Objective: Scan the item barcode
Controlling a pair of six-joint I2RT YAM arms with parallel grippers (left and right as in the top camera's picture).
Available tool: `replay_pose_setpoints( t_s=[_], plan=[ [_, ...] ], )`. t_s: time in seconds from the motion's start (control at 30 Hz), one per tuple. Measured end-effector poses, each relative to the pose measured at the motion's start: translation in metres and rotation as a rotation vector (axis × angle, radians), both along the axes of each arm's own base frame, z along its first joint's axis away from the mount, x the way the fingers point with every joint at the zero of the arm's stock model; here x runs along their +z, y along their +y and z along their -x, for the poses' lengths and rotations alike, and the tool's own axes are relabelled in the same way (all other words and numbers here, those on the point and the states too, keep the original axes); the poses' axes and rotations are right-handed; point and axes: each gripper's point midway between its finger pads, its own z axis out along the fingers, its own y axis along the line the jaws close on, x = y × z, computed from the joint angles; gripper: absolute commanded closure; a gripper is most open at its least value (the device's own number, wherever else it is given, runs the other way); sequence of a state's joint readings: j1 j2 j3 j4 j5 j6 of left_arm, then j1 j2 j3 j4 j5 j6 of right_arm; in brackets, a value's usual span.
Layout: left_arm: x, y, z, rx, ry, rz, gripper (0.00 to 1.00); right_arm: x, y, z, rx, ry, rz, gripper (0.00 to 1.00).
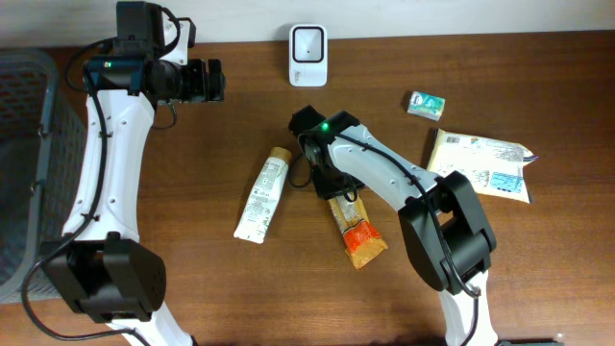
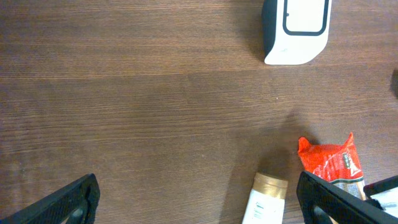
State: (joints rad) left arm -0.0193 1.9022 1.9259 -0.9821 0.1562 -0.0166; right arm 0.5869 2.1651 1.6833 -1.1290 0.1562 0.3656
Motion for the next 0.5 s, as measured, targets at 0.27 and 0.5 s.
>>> replay_pose_setpoints(
  t_s=[0.27, 0.5],
  plan=[
    [0.0, 0.0, 0.0, 0.0, 0.0, 0.0, 0.01, -0.007, 0.007, -0.012, 0.002, 0.099, -0.264, 0.32],
    [0.0, 0.0, 0.0, 0.0, 0.0, 0.0, 0.01, -0.001, 0.019, -0.009, 0.091, 0.158, -0.423, 0.28]
  ],
)
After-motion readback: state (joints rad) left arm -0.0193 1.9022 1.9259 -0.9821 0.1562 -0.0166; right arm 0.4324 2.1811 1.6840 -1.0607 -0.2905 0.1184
